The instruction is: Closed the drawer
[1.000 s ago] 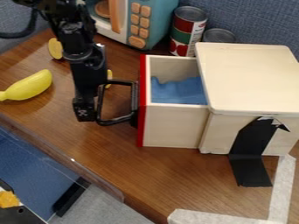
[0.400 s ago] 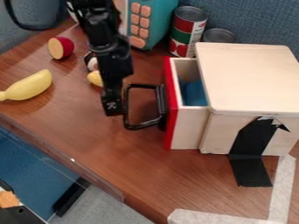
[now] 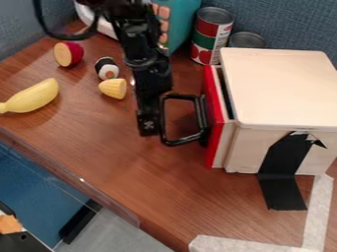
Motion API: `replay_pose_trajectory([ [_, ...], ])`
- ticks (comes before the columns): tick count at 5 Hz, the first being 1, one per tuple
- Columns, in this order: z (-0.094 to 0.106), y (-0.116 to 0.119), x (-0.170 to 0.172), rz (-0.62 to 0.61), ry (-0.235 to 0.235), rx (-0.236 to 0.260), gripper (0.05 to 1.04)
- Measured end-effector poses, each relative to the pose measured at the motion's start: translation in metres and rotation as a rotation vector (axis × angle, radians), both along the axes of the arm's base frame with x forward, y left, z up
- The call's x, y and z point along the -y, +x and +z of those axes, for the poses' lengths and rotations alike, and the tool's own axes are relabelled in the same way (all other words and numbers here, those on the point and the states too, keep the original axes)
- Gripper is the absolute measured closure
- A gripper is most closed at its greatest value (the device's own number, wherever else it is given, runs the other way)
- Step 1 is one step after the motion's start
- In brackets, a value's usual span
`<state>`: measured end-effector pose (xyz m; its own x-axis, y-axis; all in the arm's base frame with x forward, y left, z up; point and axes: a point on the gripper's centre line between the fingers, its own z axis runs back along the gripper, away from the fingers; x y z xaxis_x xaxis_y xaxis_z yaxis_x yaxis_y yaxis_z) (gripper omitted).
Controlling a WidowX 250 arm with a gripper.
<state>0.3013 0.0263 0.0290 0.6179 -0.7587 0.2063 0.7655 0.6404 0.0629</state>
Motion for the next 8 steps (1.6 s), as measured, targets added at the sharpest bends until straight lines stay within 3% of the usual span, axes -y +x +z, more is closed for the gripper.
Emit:
replay_pose_trajectory([
  [2,0.001,0.019,0.012,0.035,-0.027,0.0,0.083],
  [4,-0.001,0.025,0.017,0.053,-0.068,-0.03,0.083],
  [5,-0.002,0.023,0.01,0.083,-0.026,-0.042,0.083],
  [6,0.016,0.013,-0.001,0.154,0.023,-0.064,0.083],
  [7,0.032,-0.005,-0.02,0.211,0.05,-0.13,0.083],
  [8,0.05,-0.019,-0.036,0.254,0.03,-0.152,0.083],
])
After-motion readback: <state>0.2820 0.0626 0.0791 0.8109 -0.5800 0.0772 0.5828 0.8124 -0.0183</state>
